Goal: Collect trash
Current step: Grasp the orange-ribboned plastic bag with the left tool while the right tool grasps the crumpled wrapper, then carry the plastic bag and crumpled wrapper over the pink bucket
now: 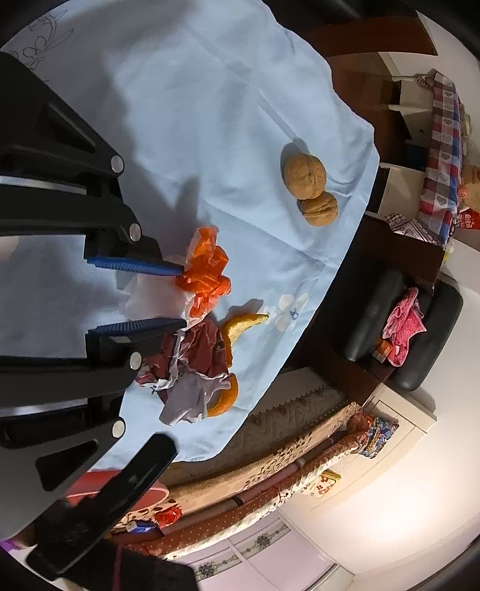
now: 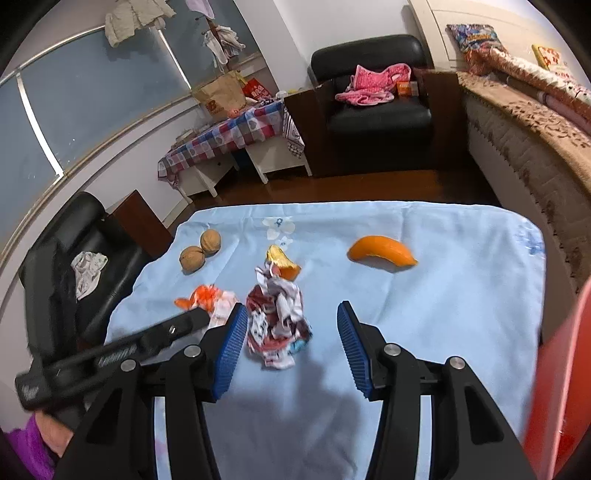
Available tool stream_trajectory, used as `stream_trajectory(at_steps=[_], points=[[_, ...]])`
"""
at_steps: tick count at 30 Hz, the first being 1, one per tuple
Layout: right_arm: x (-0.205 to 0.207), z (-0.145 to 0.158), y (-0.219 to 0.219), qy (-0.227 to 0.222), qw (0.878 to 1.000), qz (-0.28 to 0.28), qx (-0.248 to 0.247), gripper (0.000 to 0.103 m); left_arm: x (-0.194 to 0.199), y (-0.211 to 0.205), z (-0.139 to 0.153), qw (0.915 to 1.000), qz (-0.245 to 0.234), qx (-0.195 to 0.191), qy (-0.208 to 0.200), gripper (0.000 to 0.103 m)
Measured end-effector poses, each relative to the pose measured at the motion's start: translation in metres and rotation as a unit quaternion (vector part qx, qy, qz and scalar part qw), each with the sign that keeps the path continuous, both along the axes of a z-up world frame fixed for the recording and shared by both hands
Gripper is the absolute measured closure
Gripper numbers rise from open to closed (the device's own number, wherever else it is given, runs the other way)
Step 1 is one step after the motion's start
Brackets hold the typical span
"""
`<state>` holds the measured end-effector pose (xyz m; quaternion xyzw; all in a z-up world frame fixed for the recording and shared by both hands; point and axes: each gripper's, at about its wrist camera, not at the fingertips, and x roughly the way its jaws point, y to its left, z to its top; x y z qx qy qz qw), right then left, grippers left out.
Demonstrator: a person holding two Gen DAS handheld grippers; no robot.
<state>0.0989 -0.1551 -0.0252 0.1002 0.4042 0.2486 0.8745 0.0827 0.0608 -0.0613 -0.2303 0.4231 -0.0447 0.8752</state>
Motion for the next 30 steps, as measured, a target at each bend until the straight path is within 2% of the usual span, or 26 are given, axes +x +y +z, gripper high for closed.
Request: stream_trajectory(at_steps=[4, 7, 8, 12, 19, 30], points=[[0.016, -0.009, 0.013, 0.01, 1.0, 0.002, -0.004, 0.056, -0.005, 0.001, 0.001, 1.0, -0.005, -0.003, -0.003, 0.081], [0.024, -0.018, 0.018, 0.032, 0.999, 0.006, -0.005, 0.08, -0.008, 0.003, 0.003, 1.0, -0.006, -0.003, -0.004, 0.081], [0.024, -0.021, 0.019, 0.04, 0.999, 0.012, -0.006, 0.092, -0.008, 0.002, 0.003, 1.0, -0.005, -0.004, -0.004, 0.081], [0.018, -0.022, 0.015, 0.041, 0.999, 0.017, -0.002, 0.094, -0.011, 0.002, 0.005, 1.0, -0.006, -0.004, -0.006, 0.081], [-0.006, -0.006, -0.013, 0.033, 0.999, -0.008, 0.022, 0.094, -0.022, -0.003, 0.016, 0.9997, -0.015, -0.002, -0.017, 0.081], [-0.054, 0.015, -0.062, 0.018, 0.998, -0.049, 0.036, 0.094, -0.034, -0.035, 0.028, 0.9984, -0.054, 0.001, -0.019, 0.081]])
